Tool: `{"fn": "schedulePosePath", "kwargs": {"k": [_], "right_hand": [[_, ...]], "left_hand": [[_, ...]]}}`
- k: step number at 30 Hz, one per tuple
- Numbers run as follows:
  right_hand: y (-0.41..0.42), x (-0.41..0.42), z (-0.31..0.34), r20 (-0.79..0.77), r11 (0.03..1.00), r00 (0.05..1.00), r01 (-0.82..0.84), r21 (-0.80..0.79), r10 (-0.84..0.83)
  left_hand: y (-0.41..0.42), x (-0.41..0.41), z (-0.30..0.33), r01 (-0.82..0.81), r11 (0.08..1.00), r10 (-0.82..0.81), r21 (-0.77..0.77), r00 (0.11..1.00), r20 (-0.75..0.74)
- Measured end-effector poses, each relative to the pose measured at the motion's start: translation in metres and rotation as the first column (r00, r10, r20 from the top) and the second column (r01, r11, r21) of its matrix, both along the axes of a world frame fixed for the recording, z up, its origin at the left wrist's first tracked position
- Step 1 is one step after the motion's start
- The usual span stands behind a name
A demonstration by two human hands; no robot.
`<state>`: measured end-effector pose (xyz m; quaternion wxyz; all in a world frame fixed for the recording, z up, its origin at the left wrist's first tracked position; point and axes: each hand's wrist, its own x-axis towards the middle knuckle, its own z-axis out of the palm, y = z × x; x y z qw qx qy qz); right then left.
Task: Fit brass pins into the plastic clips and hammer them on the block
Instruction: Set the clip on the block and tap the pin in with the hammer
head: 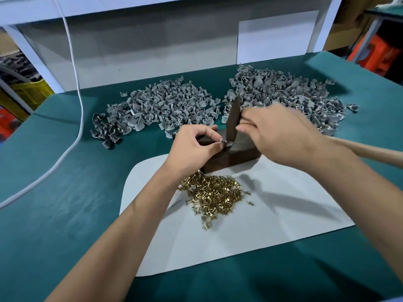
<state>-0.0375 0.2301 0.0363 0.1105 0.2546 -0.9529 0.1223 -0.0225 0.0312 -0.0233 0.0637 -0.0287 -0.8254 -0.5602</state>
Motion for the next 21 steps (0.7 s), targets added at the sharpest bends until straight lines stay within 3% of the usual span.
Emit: {"fn": "schedulePosePath", "kwargs": {"k": [2, 7, 11, 17, 21], "right_hand": [[0.009, -0.006, 0.002, 0.016, 0.999, 0.999, -0.047, -0.022, 0.047], [0.041, -0.011, 0.013, 0.277, 0.955, 0.919, -0.237, -0.177, 0.279], [0.056, -0.007, 0.009, 0.524, 0.962, 0.812, -0.263, -0.069, 0.259], [0.06, -0.008, -0.006, 0.517, 0.986, 0.844, -0.169, -0.002, 0.146], [0.053, -0.011, -0.001, 0.266, 0.982, 0.945, -0.182, -0.051, 0.189]], "left_hand": [[0.0, 0.0, -0.001, -0.002, 1.0, 0.001, -0.017, 1.0, -0.008], [0.0, 0.001, -0.002, -0.008, 1.0, 0.008, -0.021, 1.0, -0.029], [0.0, 0.002, -0.001, -0.015, 1.0, 0.015, -0.017, 0.999, -0.032], [0.004, 0.004, 0.001, 0.012, 0.999, -0.014, -0.033, 0.999, -0.039], [0.005, 0.004, 0.0, 0.007, 0.999, -0.008, -0.032, 0.999, -0.043]]}}
